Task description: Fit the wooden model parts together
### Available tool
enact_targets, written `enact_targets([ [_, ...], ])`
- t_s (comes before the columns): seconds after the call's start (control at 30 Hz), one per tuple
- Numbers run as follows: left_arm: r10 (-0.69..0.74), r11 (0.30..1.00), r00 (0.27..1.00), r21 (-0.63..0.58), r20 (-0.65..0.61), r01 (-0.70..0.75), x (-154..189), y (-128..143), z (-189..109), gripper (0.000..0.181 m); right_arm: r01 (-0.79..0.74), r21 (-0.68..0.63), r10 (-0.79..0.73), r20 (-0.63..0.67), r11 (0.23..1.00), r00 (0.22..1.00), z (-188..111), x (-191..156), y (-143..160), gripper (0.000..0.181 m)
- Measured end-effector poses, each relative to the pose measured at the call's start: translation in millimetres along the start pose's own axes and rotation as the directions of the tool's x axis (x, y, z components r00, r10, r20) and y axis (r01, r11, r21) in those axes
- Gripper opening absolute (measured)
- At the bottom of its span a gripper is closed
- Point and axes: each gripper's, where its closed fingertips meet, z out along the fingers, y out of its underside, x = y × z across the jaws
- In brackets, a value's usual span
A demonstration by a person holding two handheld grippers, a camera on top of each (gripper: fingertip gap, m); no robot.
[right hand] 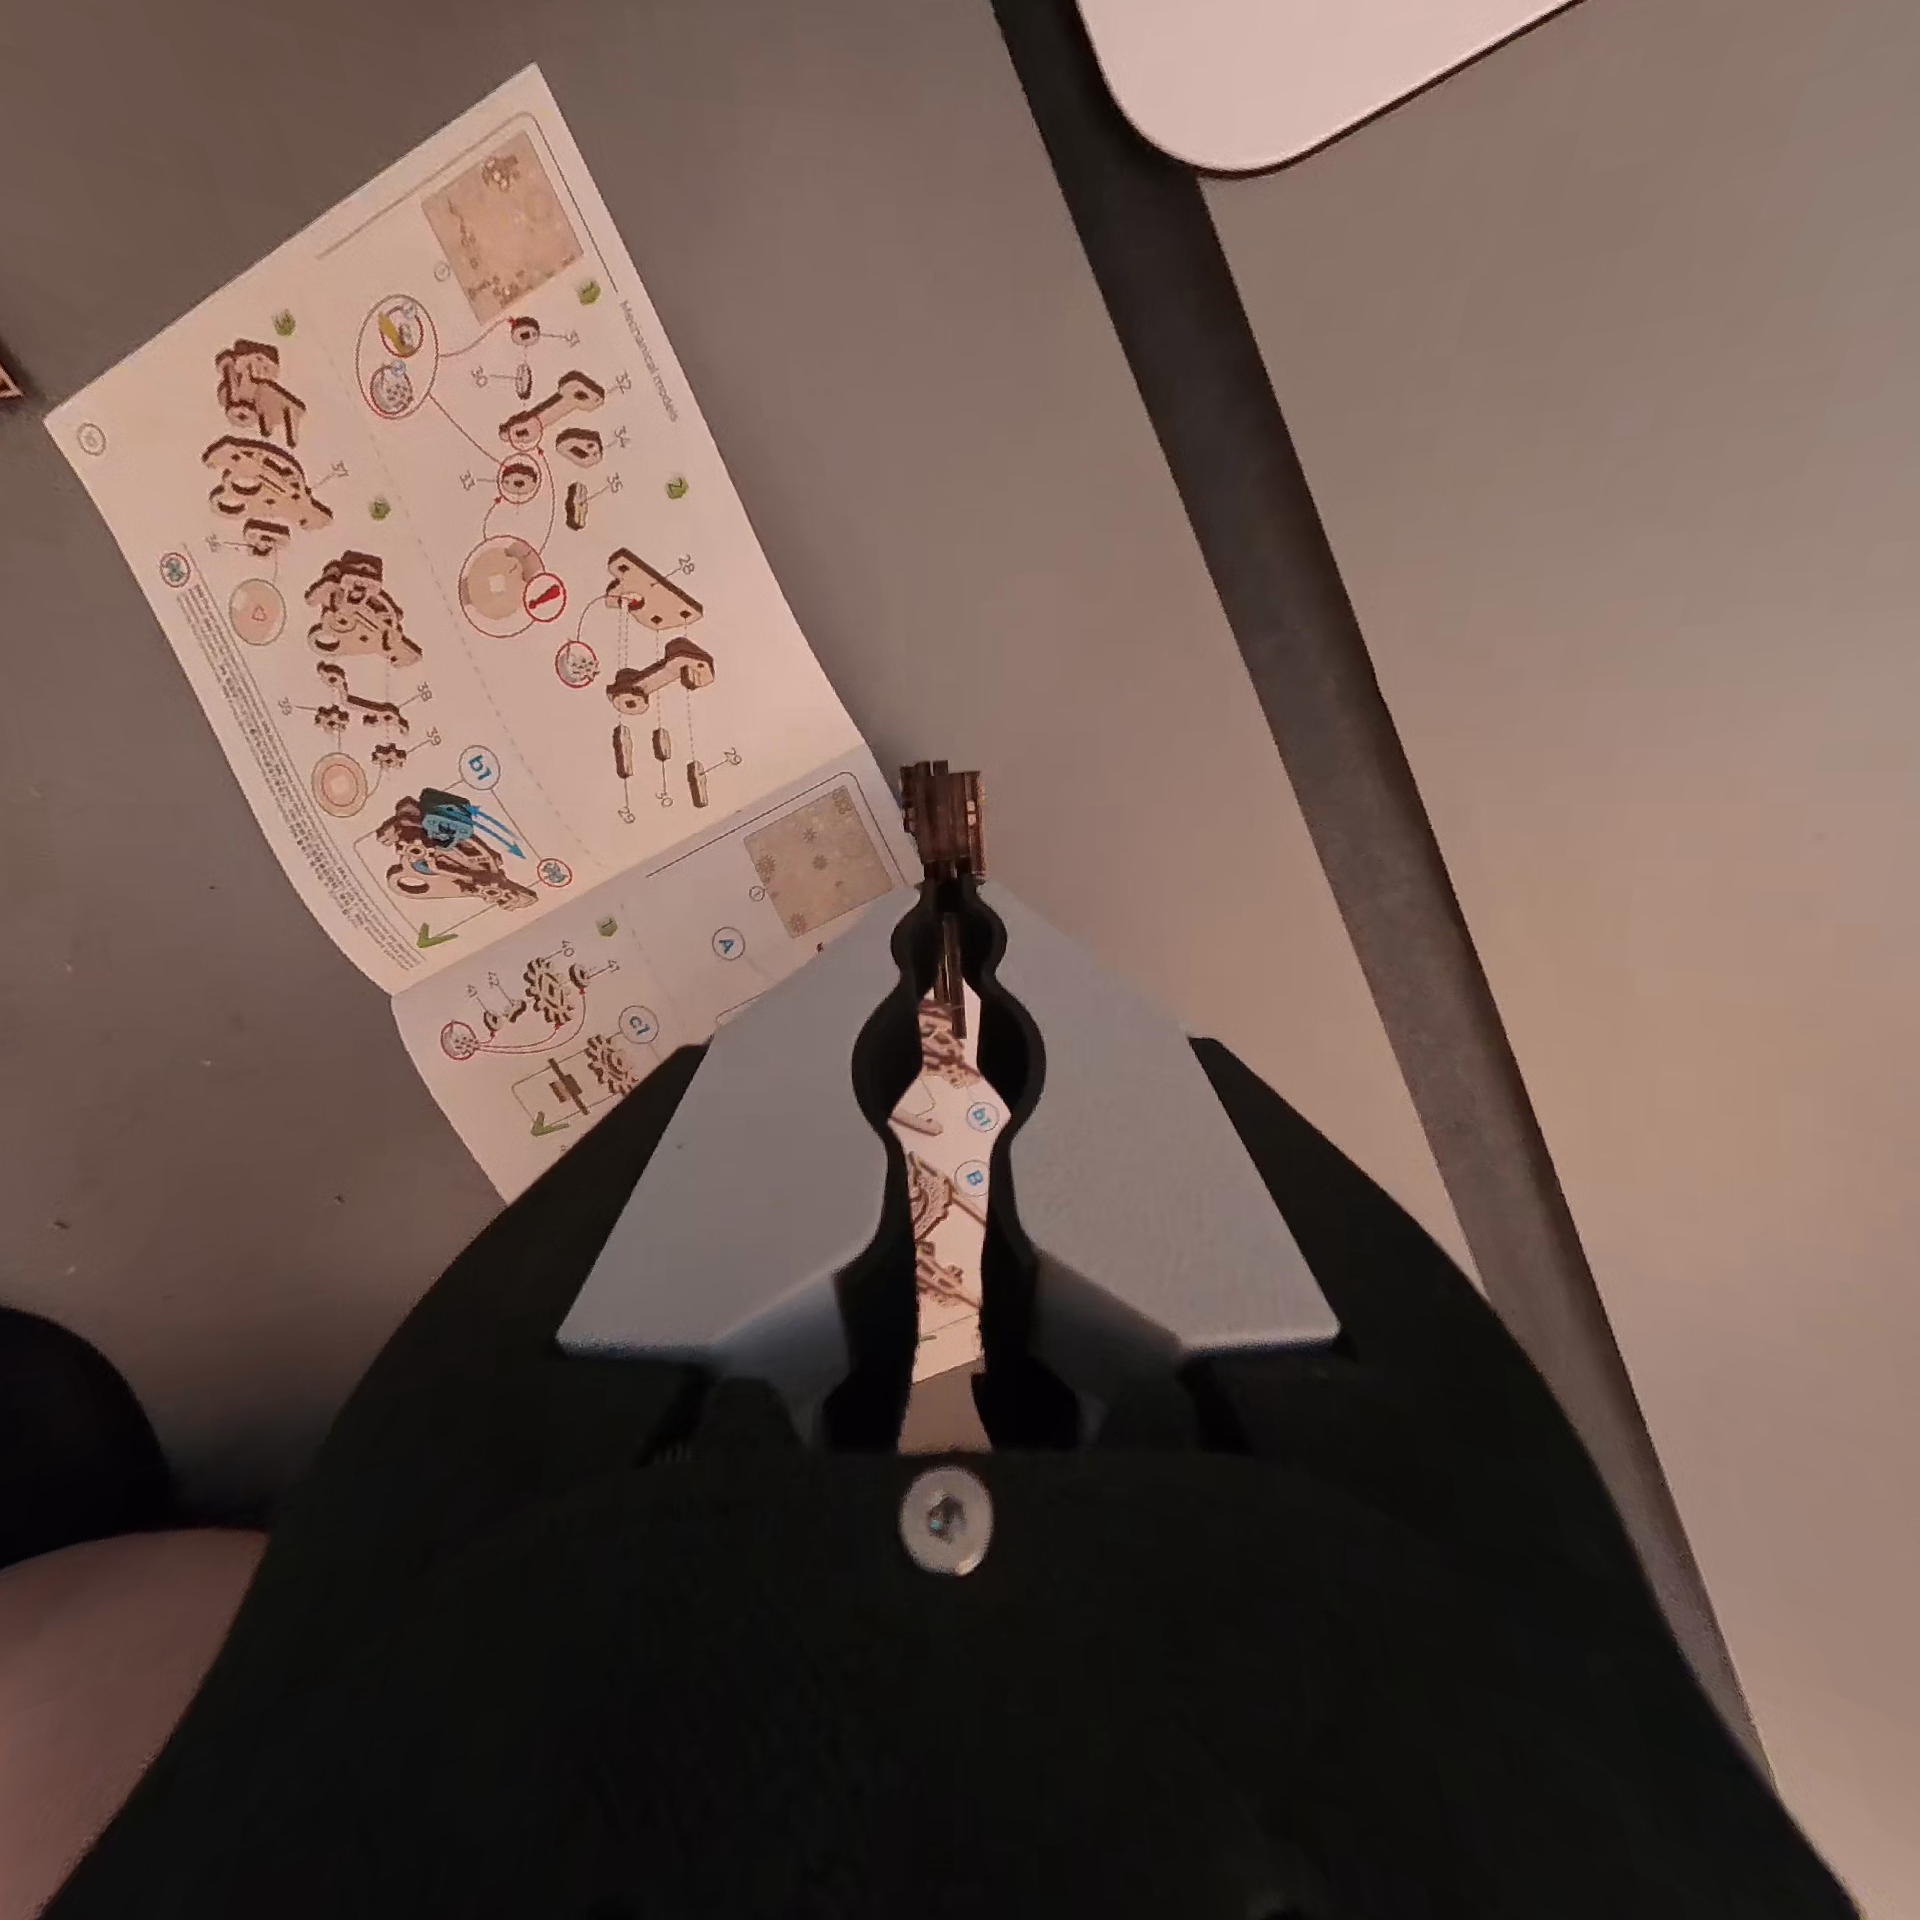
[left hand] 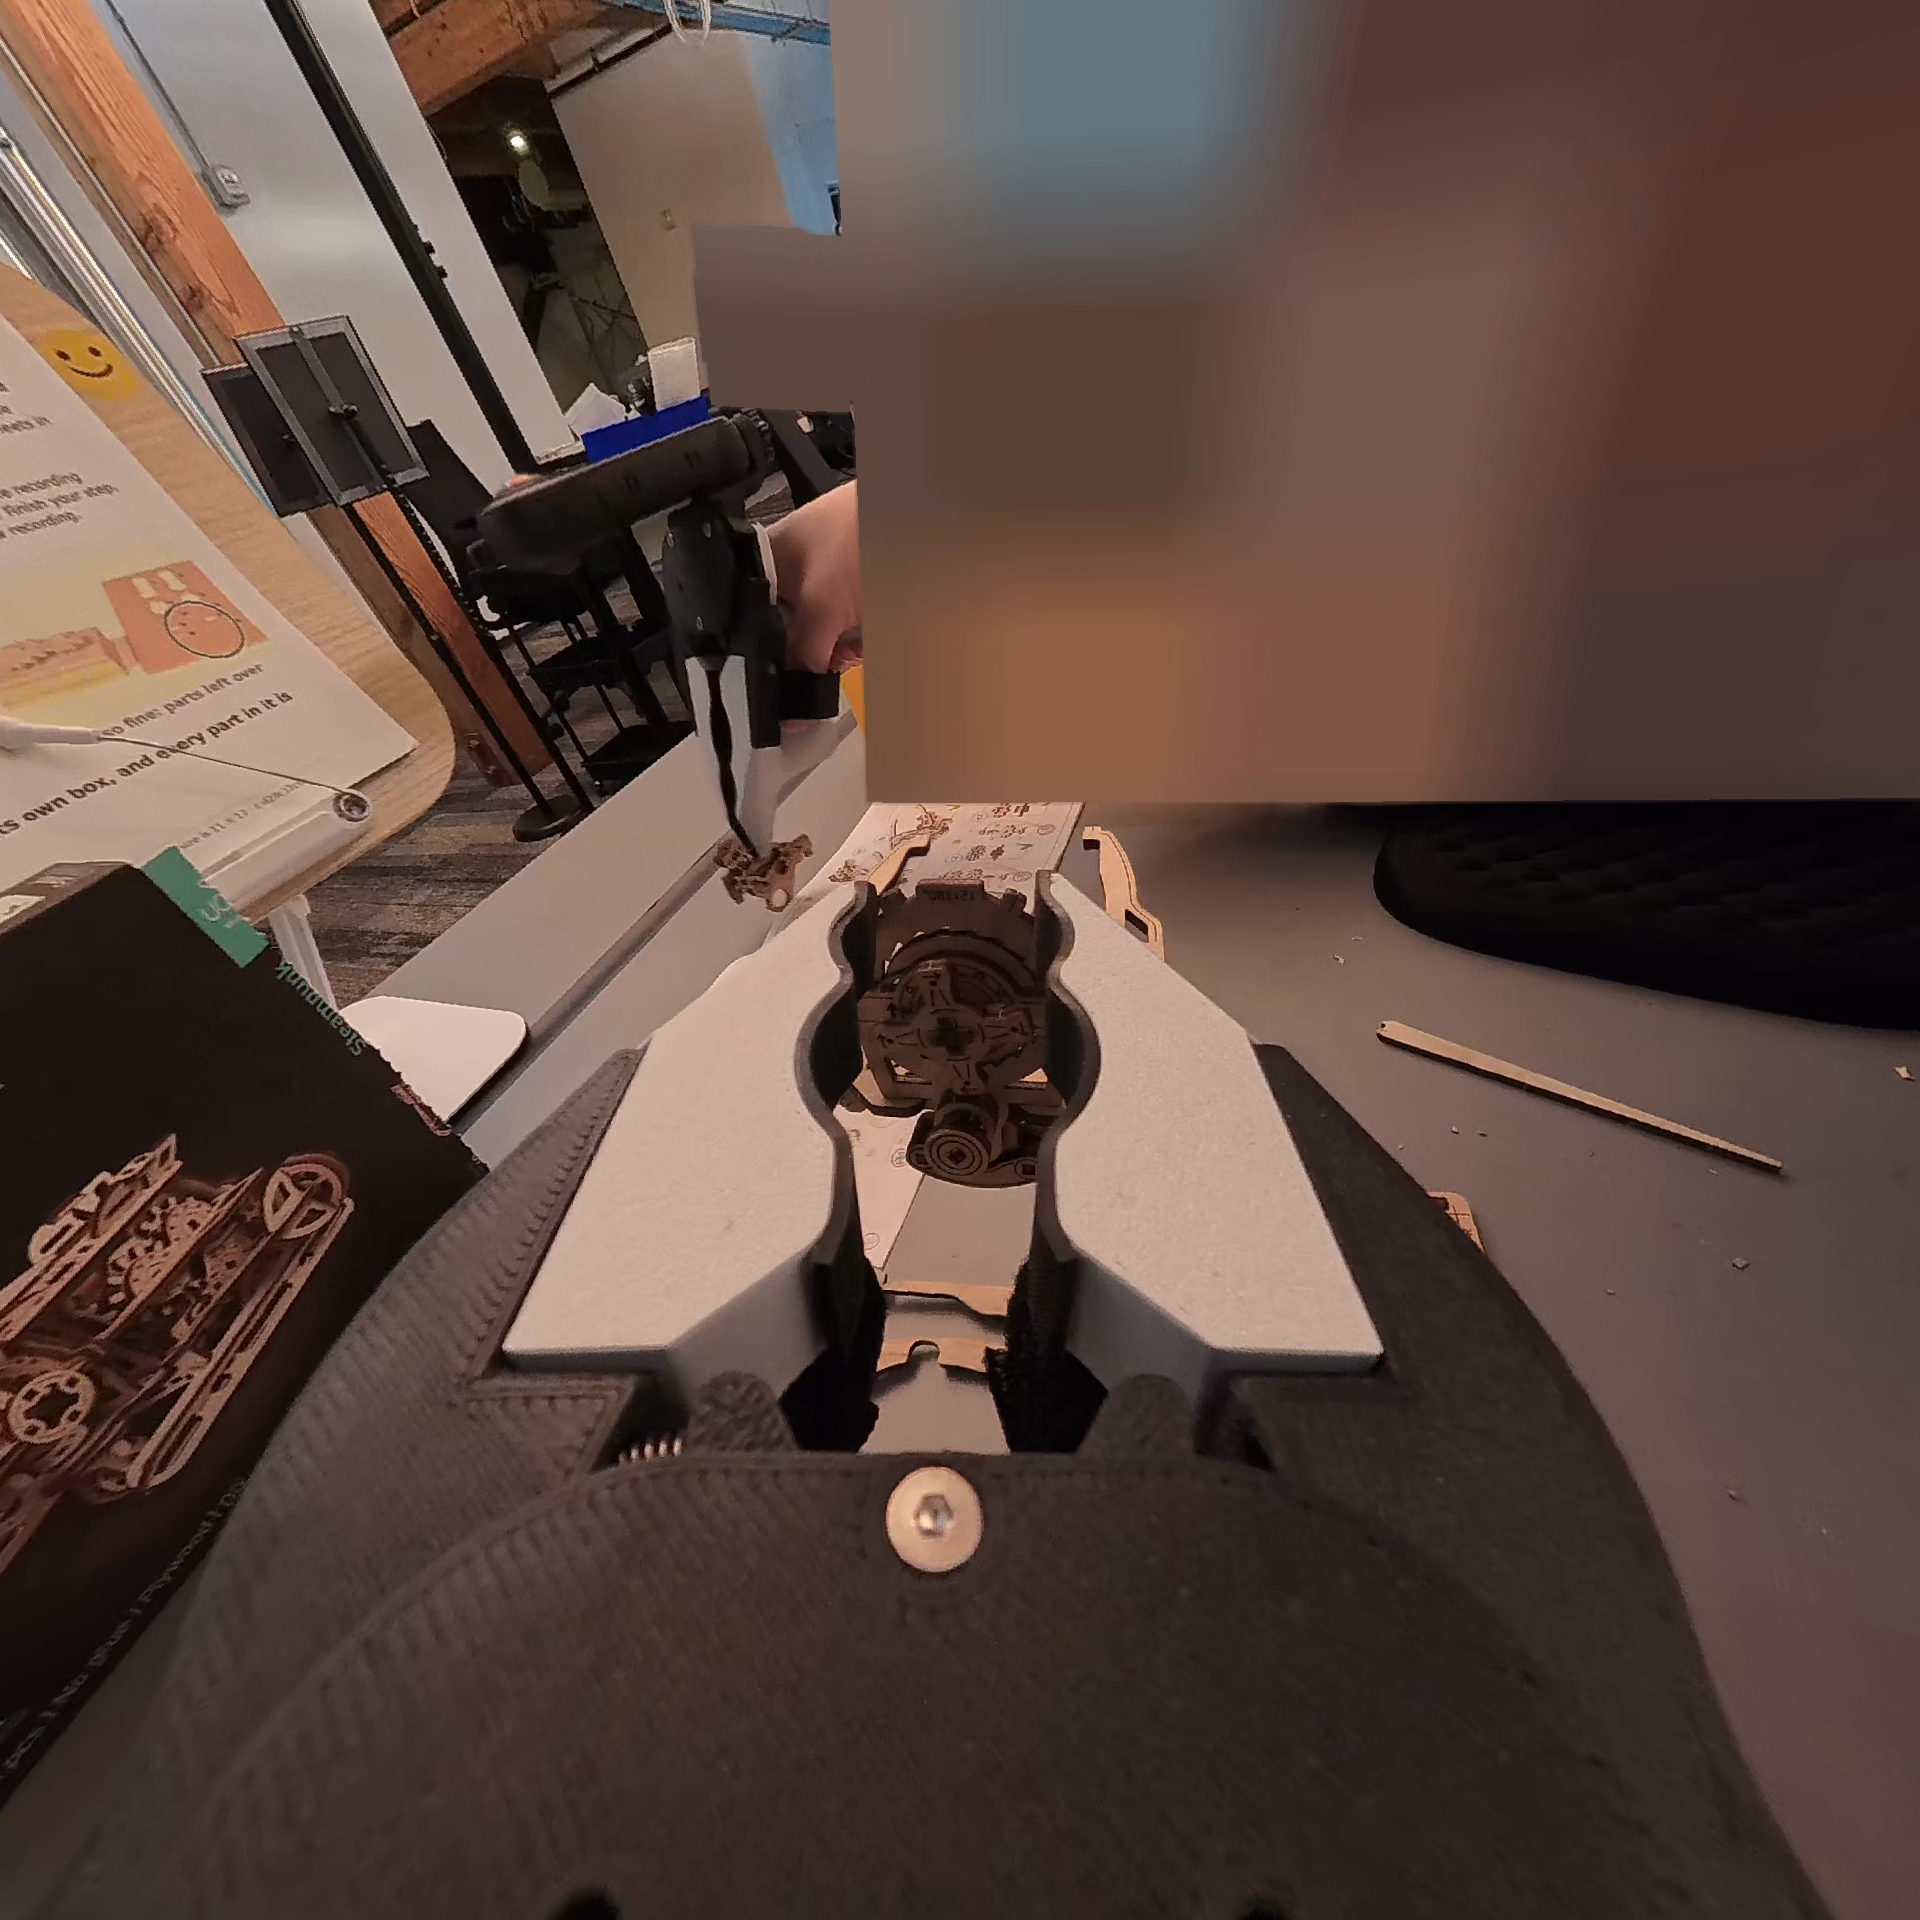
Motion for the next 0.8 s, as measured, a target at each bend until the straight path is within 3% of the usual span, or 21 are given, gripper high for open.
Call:
enact_targets([
  [0.8, -0.009, 1.000, 1.000, 0.017, -0.004, 0.010, 0, -4, -3, 0.028, 0.016, -0.193, 0.015, 0.157, 0.981, 0.987, -6, -45, 38, 0.002],
])
